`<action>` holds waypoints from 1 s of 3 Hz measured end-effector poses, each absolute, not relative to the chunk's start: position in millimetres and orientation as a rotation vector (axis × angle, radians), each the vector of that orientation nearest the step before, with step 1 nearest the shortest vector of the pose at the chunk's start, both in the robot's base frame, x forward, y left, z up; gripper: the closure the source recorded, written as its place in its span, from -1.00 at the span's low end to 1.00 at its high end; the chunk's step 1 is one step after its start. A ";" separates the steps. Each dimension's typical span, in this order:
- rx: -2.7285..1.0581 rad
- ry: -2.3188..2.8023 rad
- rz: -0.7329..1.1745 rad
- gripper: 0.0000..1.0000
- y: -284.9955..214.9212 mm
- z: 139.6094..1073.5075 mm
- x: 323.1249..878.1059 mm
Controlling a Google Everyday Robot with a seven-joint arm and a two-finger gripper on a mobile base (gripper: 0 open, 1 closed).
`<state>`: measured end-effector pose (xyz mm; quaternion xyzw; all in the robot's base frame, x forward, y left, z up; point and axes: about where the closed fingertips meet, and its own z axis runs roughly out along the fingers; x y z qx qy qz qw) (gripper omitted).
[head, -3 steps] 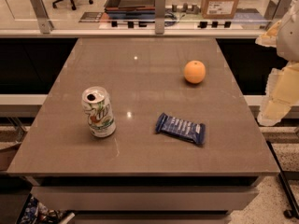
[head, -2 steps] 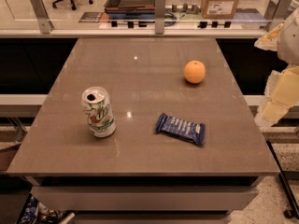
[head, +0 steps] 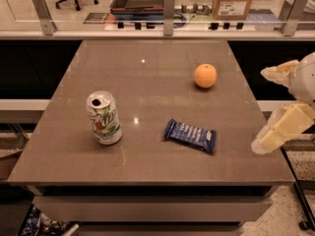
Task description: Pick rxbar blueberry
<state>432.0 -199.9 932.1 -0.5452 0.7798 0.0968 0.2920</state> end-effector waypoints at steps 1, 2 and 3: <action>-1.388 2.013 0.317 -1.00 -182.6 905.9 425.4; -1.329 1.946 0.367 -1.00 -166.4 877.0 424.4; -1.273 1.881 0.402 -1.00 -148.9 850.7 423.9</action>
Offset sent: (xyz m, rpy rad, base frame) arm -0.0066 0.0517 -0.0952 0.3009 -0.1342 -0.0155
